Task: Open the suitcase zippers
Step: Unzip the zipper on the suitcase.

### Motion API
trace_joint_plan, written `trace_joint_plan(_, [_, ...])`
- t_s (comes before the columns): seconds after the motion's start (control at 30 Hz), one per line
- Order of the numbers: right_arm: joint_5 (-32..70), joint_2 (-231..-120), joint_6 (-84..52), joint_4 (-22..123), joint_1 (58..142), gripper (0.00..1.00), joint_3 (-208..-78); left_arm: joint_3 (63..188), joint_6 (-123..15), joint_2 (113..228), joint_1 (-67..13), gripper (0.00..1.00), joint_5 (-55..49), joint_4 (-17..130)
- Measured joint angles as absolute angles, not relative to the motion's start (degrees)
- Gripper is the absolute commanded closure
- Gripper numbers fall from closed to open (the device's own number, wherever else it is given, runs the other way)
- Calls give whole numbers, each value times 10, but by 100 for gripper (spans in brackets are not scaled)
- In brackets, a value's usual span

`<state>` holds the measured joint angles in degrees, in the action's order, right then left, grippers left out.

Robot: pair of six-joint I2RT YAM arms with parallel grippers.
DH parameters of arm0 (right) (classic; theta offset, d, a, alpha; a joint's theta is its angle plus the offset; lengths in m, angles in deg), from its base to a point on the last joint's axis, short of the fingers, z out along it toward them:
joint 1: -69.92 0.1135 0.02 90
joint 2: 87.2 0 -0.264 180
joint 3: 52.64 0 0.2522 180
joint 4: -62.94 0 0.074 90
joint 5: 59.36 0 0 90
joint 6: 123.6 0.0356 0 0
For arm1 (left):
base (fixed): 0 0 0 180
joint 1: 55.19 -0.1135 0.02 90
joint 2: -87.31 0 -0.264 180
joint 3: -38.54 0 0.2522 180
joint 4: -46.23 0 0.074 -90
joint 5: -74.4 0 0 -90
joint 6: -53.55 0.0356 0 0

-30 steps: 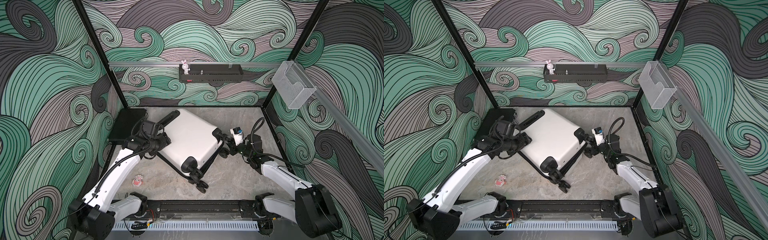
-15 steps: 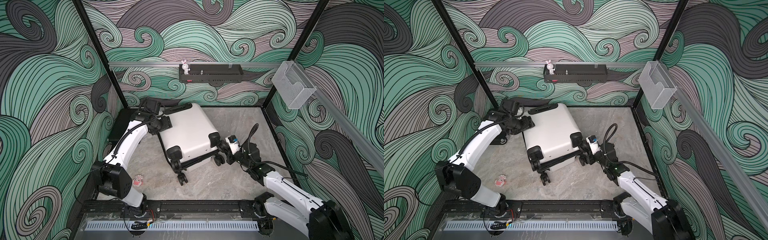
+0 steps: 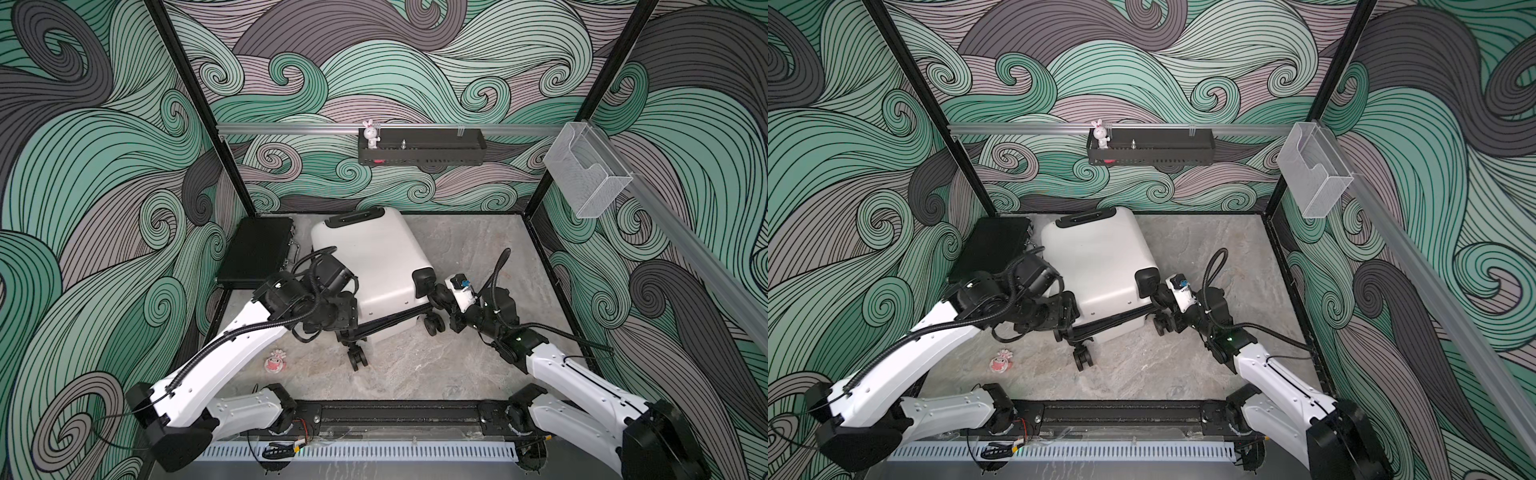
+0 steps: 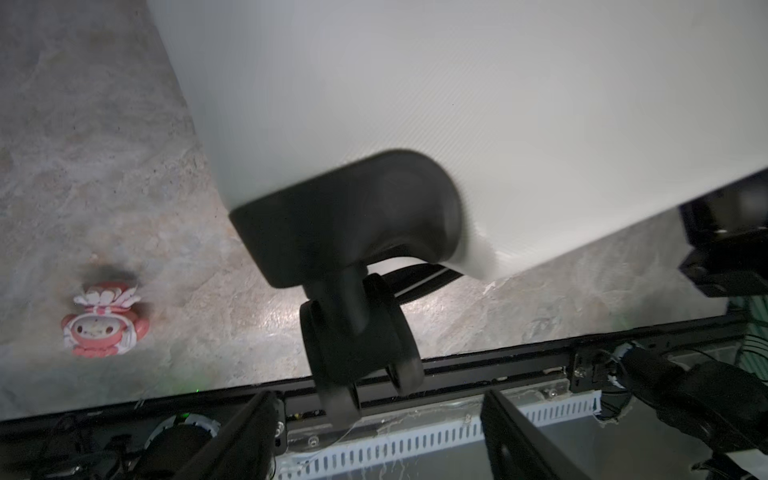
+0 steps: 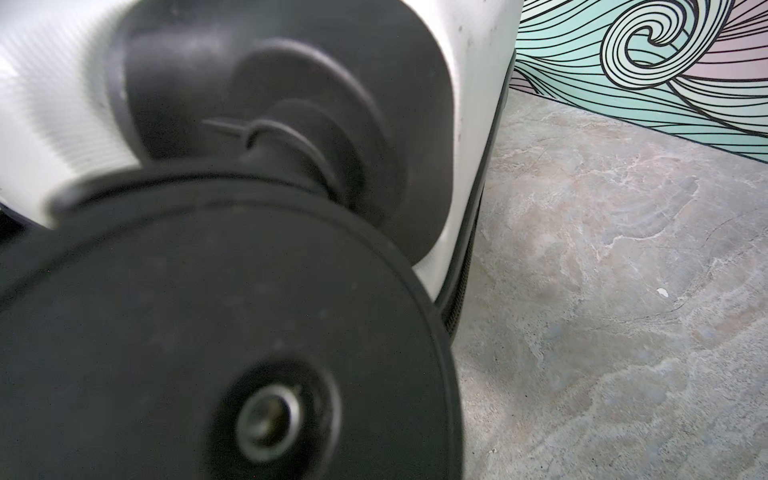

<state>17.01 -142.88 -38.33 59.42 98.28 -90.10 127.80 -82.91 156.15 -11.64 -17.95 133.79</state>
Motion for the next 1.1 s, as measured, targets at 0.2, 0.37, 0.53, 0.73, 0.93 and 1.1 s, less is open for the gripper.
trace_joint_plan(0.2, [171, -1427, -391, 592, 983, 100, -901, 1245, -859, 1587, -108, 19, -182, 1309])
trace_joint_plan(0.37, [171, -1427, -392, 592, 983, 100, -901, 1233, -880, 1587, -108, 30, -205, 1302])
trace_joint_plan(0.53, [171, -1427, -392, 592, 983, 100, -901, 1203, -897, 1587, -108, 42, -228, 1293])
trace_joint_plan(0.73, [165, -1425, -392, 592, 984, 100, -898, 1198, -926, 1583, -109, 81, -250, 1288])
trace_joint_plan(0.93, [134, -1425, -379, 603, 968, 100, -892, 1176, -917, 1551, -112, 92, -266, 1264])
trace_joint_plan(1.1, [76, -1434, -358, 615, 926, 100, -892, 1173, -887, 1513, -127, 93, -261, 1259])
